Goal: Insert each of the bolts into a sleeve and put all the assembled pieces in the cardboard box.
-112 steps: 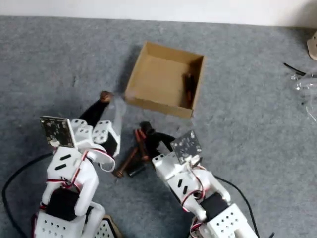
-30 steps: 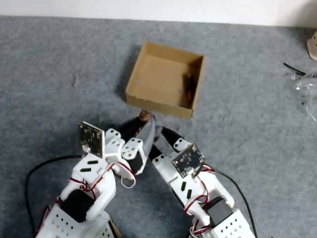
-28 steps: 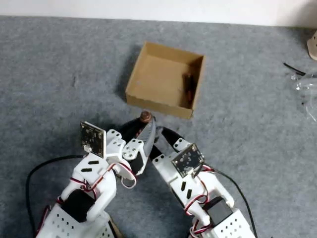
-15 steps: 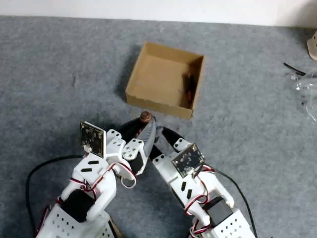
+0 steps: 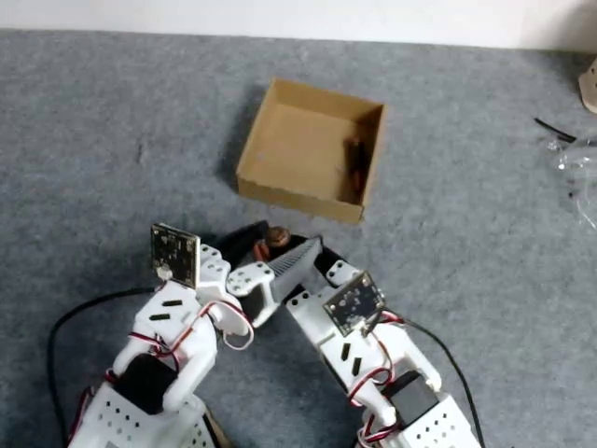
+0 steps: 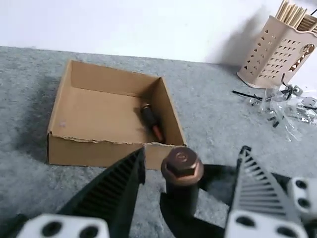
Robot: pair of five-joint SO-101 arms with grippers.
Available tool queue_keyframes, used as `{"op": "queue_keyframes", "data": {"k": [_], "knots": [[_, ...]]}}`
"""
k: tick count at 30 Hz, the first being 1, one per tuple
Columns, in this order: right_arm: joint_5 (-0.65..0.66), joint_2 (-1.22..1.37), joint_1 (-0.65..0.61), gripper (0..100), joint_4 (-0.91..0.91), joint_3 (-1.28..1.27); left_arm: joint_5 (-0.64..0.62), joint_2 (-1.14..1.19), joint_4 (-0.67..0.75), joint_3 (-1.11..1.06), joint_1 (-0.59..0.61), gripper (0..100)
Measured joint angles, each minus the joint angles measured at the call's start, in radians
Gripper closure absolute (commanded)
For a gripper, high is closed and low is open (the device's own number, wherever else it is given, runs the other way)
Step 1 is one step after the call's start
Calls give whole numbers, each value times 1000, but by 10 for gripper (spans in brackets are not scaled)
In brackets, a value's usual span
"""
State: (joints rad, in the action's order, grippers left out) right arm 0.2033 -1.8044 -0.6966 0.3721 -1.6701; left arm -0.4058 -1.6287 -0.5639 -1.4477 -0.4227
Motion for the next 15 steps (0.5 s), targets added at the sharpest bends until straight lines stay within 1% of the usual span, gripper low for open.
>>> {"op": "queue_keyframes", "data": {"k": [4, 7, 9, 12, 13, 14, 15], "knots": [[0, 0, 0, 995, 0, 0, -41, 0, -2, 94, -2, 723], [0, 0, 0, 995, 0, 0, -72, 0, -2, 150, 46, 732], [0, 0, 0, 995, 0, 0, -101, 0, -2, 176, 87, 799], [0, 0, 0, 995, 0, 0, -115, -9, -21, 184, 133, 986], [0, 0, 0, 995, 0, 0, -117, -9, -35, 184, 146, 998], [0, 0, 0, 995, 0, 0, -117, -2, -49, 184, 158, 970], [0, 0, 0, 995, 0, 0, -114, -2, -61, 176, 173, 963]]}}
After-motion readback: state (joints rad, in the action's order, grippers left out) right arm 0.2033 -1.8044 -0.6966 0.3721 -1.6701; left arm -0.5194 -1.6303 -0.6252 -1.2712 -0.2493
